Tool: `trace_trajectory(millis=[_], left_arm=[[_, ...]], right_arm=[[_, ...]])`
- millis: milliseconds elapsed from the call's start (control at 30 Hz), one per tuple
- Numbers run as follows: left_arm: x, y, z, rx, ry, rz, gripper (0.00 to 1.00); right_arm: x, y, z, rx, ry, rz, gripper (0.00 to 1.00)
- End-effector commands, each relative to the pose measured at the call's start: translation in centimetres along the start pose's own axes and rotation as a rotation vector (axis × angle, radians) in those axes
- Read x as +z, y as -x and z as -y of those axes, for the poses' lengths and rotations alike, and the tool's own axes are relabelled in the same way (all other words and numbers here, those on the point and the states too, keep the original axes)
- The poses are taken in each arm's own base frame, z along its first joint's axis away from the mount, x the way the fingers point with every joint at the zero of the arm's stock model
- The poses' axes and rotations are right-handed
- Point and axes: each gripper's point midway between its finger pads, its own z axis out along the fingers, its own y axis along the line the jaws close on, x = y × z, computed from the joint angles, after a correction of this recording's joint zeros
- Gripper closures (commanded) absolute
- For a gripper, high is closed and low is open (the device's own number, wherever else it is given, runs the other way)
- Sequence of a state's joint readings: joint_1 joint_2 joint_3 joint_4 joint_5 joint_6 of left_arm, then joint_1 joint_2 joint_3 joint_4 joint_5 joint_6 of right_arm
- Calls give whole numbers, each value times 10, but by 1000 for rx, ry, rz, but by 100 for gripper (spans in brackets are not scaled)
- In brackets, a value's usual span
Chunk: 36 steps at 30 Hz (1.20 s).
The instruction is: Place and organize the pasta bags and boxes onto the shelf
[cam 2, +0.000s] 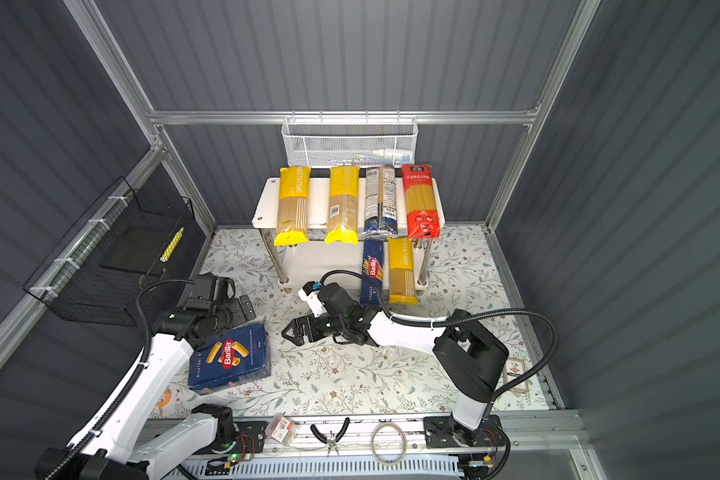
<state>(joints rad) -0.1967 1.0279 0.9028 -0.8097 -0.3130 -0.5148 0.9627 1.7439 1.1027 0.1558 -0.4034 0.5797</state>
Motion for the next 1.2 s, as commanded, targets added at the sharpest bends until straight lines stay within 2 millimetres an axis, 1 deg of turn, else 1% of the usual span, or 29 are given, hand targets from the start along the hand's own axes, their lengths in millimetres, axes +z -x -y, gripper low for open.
trace_trajectory(millis=[0,33,100,167,200,333,400,433,533,567,700,800,900,1000,1100,1167], left_arm=[[8,-19,-29,-5,149,-31,1],[9,-22,-38,-18,191,-23,1],[5,-20,-41,-58,189,-2,1],[4,-18,-49,-109,203,10,1],[7,-19,-57,-120,226,7,1],[13,-16,-76,-129,352,6,1],[20,-15,-87,-141,404,1,1],[25,-18,-90,-157,403,-22,1],[43,-35,-88,-217,332,-63,1],[42,-35,-86,-227,308,-60,1],[25,-31,-96,-291,312,37,1],[20,-29,-100,-311,317,74,1],[30,-28,-95,-294,315,36,1],[46,-31,-83,-311,252,15,1],[53,-35,-80,-336,220,30,1],[55,-36,-75,-345,186,31,1]], right_arm=[[12,-17,5,-35,21,-79,1],[14,-19,3,-30,38,-83,1],[17,-22,-2,-34,72,-78,1],[21,-23,-4,-46,76,-72,1],[23,-24,-6,-49,77,-80,1],[31,-28,-15,-77,103,-104,1],[37,-28,-20,-81,119,-106,1],[40,-28,-21,-74,122,-118,1],[45,-32,-25,-86,102,-134,1],[46,-32,-24,-90,90,-135,1],[51,-38,-18,-84,54,-149,1],[58,-40,-16,-62,50,-157,1],[62,-39,-16,-52,47,-158,1],[65,-36,-12,-43,10,-155,1],[67,-32,-6,-33,-31,-153,1],[71,-30,1,-11,-71,-148,1]])
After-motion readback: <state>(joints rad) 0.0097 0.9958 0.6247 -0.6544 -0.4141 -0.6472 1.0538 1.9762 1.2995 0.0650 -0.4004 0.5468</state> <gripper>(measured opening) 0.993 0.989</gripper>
